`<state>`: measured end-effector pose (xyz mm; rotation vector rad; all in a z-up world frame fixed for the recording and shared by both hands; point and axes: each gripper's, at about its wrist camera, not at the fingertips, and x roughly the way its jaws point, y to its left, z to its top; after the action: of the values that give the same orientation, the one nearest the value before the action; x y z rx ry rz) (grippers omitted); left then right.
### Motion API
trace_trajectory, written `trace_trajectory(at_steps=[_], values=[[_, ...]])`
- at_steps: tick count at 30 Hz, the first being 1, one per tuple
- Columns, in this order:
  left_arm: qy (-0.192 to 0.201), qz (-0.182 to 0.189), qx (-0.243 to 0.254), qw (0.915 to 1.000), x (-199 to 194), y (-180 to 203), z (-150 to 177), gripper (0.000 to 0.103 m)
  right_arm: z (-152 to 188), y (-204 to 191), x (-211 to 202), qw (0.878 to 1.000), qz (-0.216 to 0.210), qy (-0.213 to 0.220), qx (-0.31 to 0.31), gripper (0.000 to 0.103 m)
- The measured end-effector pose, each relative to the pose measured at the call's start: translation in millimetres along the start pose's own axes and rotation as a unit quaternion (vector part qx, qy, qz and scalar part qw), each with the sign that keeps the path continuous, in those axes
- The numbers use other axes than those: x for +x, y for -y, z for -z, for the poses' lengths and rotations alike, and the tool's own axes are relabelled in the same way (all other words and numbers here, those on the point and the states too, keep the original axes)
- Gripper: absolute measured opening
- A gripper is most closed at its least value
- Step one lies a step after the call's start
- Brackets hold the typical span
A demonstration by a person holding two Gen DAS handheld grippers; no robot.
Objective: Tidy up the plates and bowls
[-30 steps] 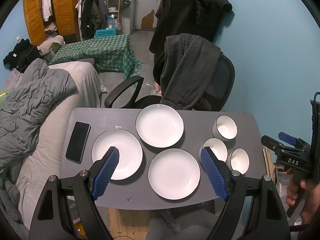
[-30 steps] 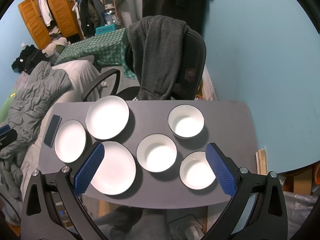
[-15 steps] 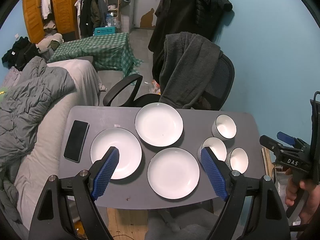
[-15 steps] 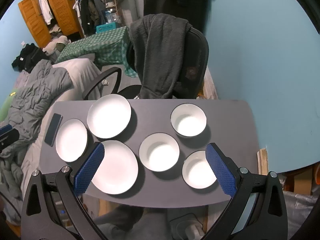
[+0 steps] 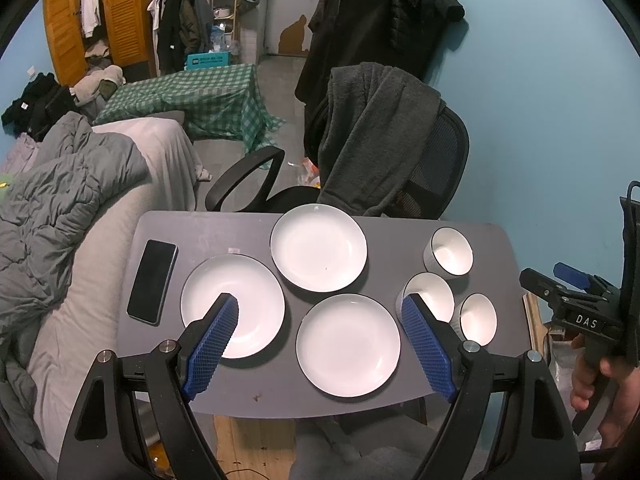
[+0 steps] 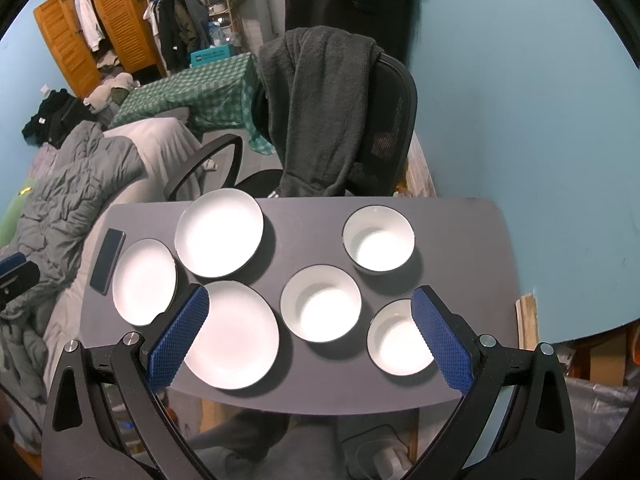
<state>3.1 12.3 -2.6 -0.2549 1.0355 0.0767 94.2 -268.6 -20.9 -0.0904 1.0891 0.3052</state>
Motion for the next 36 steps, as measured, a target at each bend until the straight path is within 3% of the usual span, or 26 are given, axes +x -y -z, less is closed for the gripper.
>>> trace_trajectory(at_steps=[36], values=[[-0.023,0.006,0.015,0.9996,21.0,-13.5,-1.1,0.085,-3.5,-16.3,14.6,1.000,-0.008,-0.021,-0.005,0.100]])
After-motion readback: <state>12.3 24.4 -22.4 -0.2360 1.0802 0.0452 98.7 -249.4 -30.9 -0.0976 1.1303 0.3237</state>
